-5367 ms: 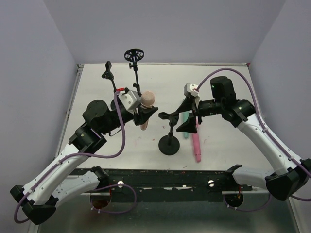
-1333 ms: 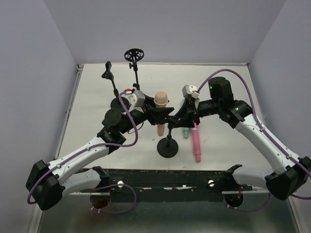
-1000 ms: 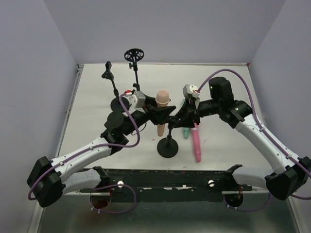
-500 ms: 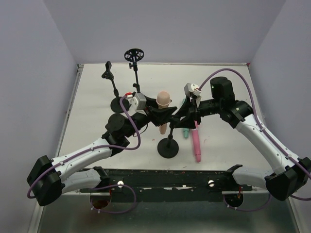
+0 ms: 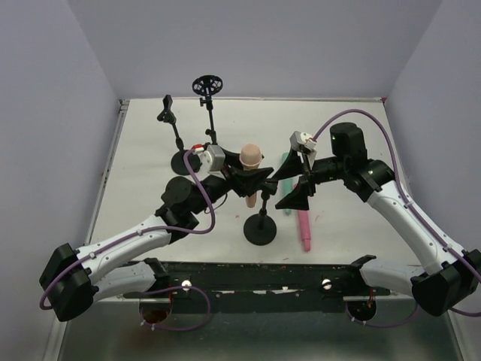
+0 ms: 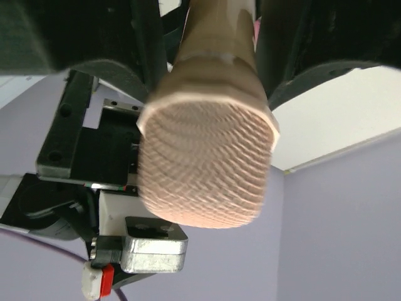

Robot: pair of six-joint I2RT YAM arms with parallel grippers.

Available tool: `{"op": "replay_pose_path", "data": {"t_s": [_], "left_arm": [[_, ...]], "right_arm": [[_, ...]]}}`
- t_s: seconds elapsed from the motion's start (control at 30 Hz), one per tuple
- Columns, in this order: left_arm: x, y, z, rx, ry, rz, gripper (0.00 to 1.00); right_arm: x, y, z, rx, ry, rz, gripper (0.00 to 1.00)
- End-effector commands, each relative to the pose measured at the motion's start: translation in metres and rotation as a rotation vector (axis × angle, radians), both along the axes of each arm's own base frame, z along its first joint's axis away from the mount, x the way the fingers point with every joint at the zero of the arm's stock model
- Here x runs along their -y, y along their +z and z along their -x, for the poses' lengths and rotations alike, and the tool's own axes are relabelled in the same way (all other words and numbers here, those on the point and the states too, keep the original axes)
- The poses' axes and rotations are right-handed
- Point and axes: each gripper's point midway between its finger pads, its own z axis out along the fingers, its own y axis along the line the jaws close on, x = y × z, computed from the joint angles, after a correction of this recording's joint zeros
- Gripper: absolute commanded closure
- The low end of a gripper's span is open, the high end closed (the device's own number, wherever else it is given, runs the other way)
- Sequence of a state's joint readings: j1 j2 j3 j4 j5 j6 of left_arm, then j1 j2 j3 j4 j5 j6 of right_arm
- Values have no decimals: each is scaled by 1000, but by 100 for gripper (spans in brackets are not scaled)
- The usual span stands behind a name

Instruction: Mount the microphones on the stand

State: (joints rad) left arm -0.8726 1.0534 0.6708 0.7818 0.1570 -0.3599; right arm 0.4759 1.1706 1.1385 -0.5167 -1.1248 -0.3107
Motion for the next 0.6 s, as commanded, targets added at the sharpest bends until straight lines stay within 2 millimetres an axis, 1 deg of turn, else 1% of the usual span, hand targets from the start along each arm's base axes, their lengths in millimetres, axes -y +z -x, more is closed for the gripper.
{"op": "replay_pose_path", "data": {"t_s": [0.0,0.03,0.07,0.13,0.23,0.33,0.43,0.57], "left_arm": [[-6,12,4,-16,12,15,28],[-8,12,4,-19,18,8,20],[-10,12,4,-20,25,-2,14],[-15,14,6,-9,40,-15,7],[-23,15,8,12,63,-40,1],[-31,15,12,30,78,-69,1],[-43,10,17,33,102,-100,1],[-72,-2,22,13,180,-137,1]], "right_arm": [[7,-2,7,-11,13,-23,0],[8,-5,6,-11,9,-22,0],[10,-7,7,-8,9,-23,0],[11,-12,6,-4,4,-22,0],[13,-21,6,7,8,-20,0],[14,-35,7,13,26,-18,0],[13,-50,8,31,48,-18,0],[7,-63,6,39,75,-28,0]]}}
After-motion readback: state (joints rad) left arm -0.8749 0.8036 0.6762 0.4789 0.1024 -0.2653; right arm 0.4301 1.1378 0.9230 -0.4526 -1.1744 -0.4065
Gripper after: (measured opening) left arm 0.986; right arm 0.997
